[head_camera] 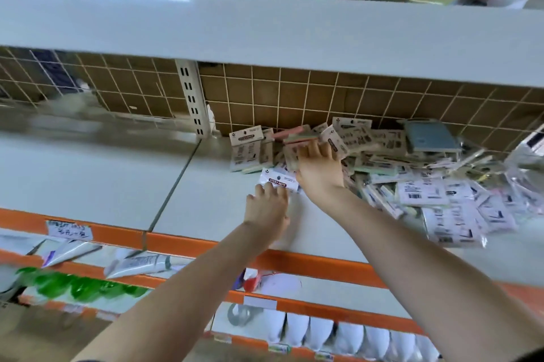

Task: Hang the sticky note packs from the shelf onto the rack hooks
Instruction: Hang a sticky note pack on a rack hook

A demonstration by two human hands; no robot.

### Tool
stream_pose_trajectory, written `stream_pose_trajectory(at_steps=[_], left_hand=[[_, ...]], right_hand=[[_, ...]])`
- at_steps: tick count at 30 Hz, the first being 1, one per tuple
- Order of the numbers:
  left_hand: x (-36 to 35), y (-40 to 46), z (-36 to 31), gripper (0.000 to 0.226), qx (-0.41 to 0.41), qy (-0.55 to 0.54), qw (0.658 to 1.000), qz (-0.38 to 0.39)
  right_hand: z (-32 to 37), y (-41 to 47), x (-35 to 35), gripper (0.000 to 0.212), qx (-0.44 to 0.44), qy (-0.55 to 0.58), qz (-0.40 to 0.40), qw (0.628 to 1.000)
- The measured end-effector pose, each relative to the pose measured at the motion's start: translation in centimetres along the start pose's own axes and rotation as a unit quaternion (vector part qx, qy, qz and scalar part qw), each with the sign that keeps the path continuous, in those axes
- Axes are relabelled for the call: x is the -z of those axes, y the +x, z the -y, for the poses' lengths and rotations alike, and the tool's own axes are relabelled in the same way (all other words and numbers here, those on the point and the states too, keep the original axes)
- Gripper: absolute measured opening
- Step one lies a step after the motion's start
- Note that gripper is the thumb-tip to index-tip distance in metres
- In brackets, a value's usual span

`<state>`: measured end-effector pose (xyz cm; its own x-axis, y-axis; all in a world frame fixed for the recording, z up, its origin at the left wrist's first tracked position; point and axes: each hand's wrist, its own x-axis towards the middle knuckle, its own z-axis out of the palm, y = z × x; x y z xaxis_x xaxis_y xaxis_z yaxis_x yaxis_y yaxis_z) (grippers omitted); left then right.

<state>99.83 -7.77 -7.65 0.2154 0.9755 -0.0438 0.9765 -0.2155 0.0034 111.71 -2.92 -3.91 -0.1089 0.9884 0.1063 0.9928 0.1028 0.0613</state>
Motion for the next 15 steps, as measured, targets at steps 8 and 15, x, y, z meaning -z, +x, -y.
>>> stream_pose_trajectory(at_steps=[8,15], left_hand=[[1.8,-0.5,2.8,0.039,-0.06,-0.075,0.995,-0.037],[2.5,-0.8,5.1,0.029,-0.007,-0.231,0.968,-0.097]], right_hand=[[-0.8,-1.5,0.7,0.05,0.005,0.002,-0.016,1.0],[-2.2,-3.6,2.4,0.043,-0.041,0.06,-0.071,0.995]])
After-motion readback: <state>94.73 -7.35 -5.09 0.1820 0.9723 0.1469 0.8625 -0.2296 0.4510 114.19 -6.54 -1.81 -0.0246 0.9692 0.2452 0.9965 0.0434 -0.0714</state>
